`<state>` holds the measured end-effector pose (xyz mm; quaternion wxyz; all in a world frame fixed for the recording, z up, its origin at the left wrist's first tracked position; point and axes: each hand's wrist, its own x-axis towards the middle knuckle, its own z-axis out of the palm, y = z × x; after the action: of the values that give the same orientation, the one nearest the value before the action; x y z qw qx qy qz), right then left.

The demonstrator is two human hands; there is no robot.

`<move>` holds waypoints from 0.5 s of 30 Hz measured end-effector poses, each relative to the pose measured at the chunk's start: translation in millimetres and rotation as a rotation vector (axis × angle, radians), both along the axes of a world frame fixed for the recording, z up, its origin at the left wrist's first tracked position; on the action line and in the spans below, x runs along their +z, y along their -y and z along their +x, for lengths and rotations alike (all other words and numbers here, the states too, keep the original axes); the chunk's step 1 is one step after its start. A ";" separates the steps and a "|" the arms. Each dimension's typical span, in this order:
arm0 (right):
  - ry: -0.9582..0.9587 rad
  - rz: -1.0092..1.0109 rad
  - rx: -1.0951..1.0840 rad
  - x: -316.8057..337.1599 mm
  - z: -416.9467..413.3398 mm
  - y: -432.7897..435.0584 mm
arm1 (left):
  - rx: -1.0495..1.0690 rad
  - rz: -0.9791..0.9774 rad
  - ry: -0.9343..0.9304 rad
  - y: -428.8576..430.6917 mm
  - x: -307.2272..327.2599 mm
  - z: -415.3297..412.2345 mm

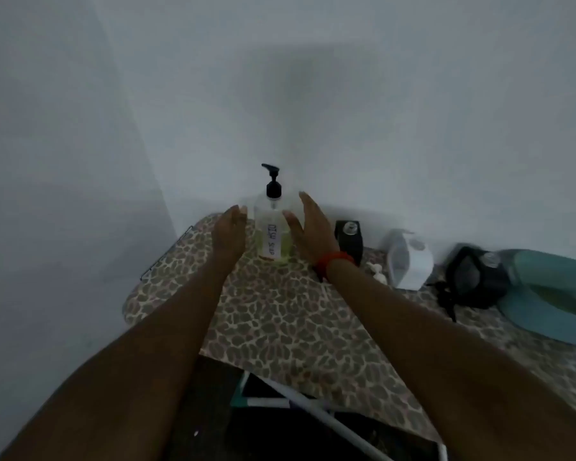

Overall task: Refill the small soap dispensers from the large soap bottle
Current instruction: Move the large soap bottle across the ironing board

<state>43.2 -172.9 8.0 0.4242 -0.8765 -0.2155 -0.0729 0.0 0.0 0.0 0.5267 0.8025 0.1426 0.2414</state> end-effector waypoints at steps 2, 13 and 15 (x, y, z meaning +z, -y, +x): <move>-0.047 0.049 -0.006 -3.3 13.7 -8.3 | -0.099 0.016 -0.018 -2.7 -4.4 12.1; -0.137 0.211 -0.003 -4.3 18.4 -14.8 | -0.206 -0.093 0.089 3.0 -15.9 19.8; -0.133 0.238 -0.013 3.1 11.1 -12.7 | -0.207 -0.100 0.097 4.6 -9.1 12.1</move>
<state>54.3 -160.2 11.1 0.5379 -0.8244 -0.1711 -0.0426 12.1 -4.6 -9.1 0.5946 0.7729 0.0450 0.2168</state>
